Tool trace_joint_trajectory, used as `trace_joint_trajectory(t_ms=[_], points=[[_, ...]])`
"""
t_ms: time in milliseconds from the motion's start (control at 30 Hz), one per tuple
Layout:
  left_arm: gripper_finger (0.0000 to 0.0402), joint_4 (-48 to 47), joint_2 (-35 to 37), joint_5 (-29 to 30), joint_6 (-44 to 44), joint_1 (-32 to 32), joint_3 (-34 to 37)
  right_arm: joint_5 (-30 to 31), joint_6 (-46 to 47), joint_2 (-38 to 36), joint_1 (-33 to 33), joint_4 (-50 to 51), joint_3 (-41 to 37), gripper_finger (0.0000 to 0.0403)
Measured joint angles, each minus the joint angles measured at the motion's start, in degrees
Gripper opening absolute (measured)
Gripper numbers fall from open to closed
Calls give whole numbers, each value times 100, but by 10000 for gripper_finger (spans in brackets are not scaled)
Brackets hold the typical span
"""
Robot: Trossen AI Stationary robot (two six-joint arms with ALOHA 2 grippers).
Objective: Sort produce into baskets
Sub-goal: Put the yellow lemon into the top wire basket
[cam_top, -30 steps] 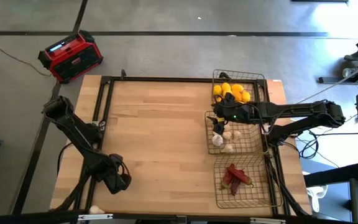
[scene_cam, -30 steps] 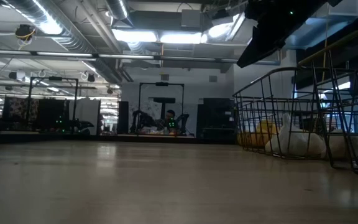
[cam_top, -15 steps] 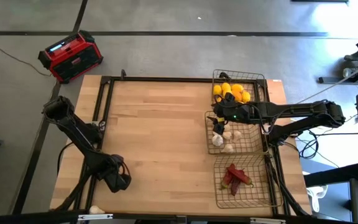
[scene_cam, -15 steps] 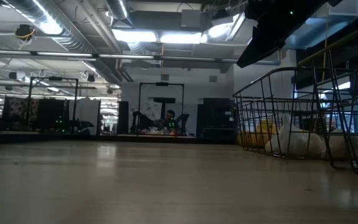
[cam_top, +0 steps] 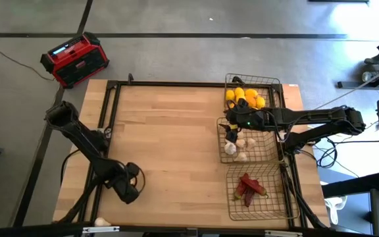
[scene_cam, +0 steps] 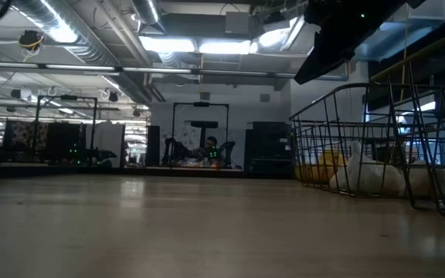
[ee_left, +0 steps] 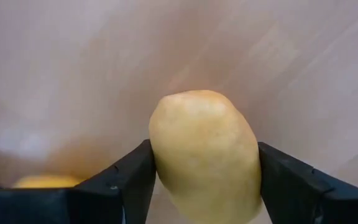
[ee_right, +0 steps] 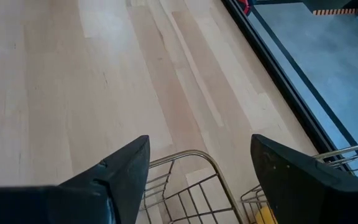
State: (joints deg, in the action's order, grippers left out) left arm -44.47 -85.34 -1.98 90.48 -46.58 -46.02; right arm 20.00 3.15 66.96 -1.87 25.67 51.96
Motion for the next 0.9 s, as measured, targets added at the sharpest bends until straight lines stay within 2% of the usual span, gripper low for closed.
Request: trace_joint_trajectory(t_ms=[233, 433, 600, 733, 900], points=[[232, -196, 119, 794, -1650, 656, 10, -313, 115, -47, 4, 47, 0, 273], [233, -586, 563, 1406, -2676, 1274, -92, -571, 250, -136, 4, -11, 7, 273], [234, -694, 1145, 2597, -3513, 1829, -274, -806, 256, -135, 4, -253, 7, 273], [234, -194, 1660, 3512, -4199, 2236, -310, -1103, 253, -4, 4, -639, 7, 273], [234, 1337, 2088, 4278, -5657, 2543, -317, -1515, 156, 320, 4, -1329, 7, 273]])
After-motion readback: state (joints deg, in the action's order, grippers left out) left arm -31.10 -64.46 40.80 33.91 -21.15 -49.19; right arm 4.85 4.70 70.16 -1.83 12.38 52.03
